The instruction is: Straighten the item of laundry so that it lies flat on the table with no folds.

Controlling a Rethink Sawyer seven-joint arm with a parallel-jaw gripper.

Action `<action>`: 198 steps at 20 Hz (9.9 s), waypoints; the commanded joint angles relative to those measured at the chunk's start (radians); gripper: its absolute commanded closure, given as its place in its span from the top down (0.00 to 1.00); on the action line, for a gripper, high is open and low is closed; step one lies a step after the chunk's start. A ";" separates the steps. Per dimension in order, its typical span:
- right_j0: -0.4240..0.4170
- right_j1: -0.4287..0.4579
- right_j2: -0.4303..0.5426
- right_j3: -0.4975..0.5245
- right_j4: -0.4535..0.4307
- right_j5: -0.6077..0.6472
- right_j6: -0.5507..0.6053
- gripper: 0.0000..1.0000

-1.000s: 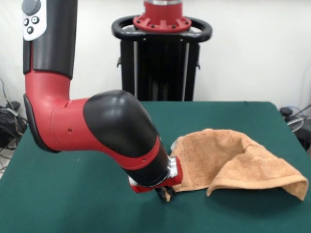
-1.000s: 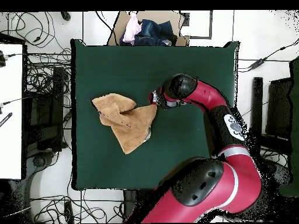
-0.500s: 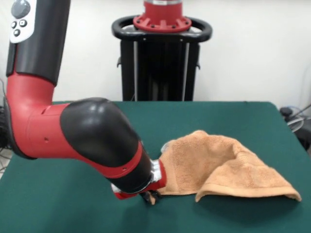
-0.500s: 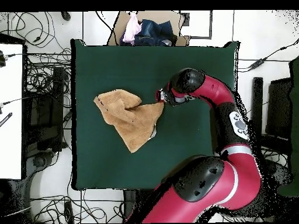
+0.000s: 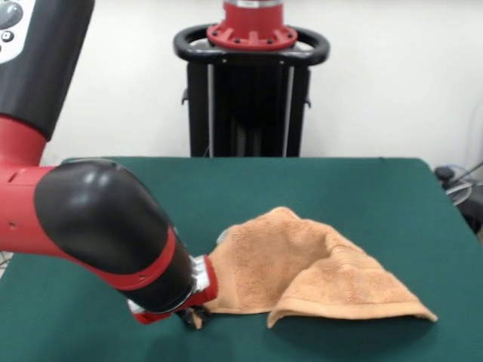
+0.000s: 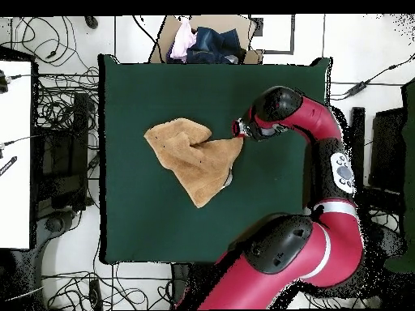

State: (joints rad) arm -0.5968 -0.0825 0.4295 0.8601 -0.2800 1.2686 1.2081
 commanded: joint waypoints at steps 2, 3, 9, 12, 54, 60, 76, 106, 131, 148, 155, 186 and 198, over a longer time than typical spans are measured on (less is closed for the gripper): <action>-0.014 0.054 0.003 -0.157 -0.114 0.043 -0.243 0.00; -0.011 0.057 0.003 -0.169 -0.116 0.054 -0.251 0.00; -0.004 0.061 0.001 -0.195 -0.123 0.069 -0.265 0.00; -0.002 0.055 -0.002 -0.195 -0.127 0.072 -0.272 0.00; -0.089 -0.082 -0.039 -0.035 -0.194 -0.046 -0.326 0.00; -0.108 -0.059 -0.018 -0.022 -0.183 -0.078 -0.317 0.00; -0.098 -0.089 -0.031 0.090 -0.171 -0.165 -0.207 1.00; 0.111 -0.746 -0.289 0.918 0.161 -0.435 0.338 1.00; 0.290 -0.666 -0.446 1.089 0.207 -0.924 0.487 1.00; 0.504 -0.469 -0.723 0.878 0.644 -0.534 0.945 1.00; 0.510 -0.440 -0.660 0.842 0.843 -0.394 1.245 1.00; 0.302 -0.387 -0.493 0.504 0.261 -0.592 0.802 1.00; 0.330 -0.397 -0.461 0.620 0.266 -0.708 0.938 1.00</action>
State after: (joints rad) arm -0.2863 -0.4958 -0.1692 1.3670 0.0109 0.6405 2.1396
